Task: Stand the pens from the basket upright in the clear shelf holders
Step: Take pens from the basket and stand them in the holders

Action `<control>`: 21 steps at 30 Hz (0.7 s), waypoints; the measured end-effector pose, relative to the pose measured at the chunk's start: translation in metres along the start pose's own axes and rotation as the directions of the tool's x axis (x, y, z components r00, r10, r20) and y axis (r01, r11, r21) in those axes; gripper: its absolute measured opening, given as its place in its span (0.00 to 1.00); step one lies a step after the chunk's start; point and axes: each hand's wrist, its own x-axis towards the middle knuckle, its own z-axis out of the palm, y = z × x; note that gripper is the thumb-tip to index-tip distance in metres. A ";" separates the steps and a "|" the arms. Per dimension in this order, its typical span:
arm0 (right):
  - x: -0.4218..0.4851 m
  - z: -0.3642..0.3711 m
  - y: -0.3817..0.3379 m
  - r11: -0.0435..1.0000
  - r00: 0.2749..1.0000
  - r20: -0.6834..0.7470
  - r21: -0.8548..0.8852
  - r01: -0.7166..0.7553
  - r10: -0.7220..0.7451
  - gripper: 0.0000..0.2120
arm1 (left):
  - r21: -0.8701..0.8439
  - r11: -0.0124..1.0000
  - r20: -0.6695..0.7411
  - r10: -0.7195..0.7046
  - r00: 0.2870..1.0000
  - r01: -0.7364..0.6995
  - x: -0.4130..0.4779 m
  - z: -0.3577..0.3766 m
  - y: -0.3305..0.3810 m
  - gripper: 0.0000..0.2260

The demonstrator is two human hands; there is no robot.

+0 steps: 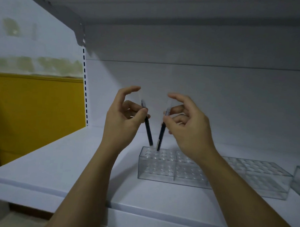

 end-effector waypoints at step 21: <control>-0.019 0.004 0.003 0.964 0.973 0.205 -0.261 -0.048 0.104 0.26 | 0.156 0.988 0.206 -0.049 0.977 0.017 -0.008 -0.004 -0.013 0.20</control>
